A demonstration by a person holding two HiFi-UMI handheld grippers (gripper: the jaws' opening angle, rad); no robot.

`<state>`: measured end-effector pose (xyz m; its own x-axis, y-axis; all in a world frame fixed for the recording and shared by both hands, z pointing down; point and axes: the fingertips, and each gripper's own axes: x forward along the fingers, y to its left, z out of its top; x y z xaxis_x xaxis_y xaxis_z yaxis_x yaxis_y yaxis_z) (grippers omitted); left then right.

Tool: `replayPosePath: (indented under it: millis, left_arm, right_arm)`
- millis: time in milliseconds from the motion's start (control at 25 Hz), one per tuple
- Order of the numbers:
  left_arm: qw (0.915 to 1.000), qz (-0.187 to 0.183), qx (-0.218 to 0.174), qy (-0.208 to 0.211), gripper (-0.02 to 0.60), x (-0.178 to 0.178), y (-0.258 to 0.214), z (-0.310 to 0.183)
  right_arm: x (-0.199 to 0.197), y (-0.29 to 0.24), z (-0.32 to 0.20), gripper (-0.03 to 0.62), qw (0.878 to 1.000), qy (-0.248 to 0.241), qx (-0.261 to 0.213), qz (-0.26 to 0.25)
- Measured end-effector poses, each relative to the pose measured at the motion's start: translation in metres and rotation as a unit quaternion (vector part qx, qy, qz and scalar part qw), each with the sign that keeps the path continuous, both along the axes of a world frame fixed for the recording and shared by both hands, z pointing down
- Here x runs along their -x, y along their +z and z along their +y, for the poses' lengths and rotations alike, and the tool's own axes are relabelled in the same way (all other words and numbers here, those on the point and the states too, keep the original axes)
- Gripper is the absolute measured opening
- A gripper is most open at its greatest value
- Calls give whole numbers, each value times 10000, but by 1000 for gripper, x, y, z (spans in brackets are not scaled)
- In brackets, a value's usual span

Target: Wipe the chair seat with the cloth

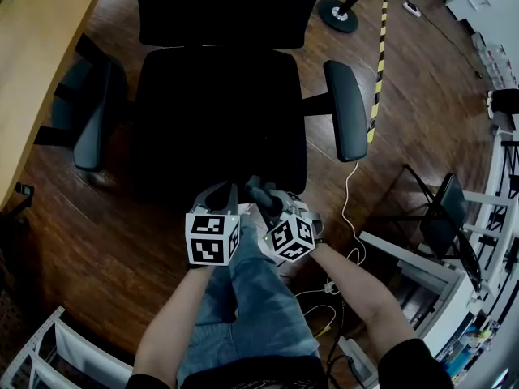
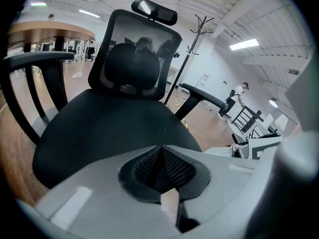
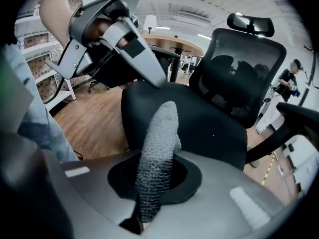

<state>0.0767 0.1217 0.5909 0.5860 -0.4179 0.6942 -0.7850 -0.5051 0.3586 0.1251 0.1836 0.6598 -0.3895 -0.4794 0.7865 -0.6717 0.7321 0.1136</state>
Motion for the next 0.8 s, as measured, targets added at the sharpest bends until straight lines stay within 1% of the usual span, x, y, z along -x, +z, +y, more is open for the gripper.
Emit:
replayPosePath:
  millis: [120,240,360,560,800]
  left_arm:
    - [10000,-30,0,-38,3,6,1,-2]
    - [10000,-42,-4,-85,3,8,1,-7]
    - [9999,36,-39,-139,3,3,-3,-15]
    - [9994,250,-160,-170,3,-3,-17,-35]
    - [9982,342,-282,-395,3,0,-27,-78]
  right_arm:
    - [-2,-8,-12,12,9998,147,-156,-61]
    - [-7,-22,-39,12,9988,276,-378,-109]
    - [-19,-32,-78,12,9972,444,-596,-54]
    - [-34,-43,-154,12,9925,716,-971,205]
    - [-58,-46,-233,12,9868,1160,-1077,352]
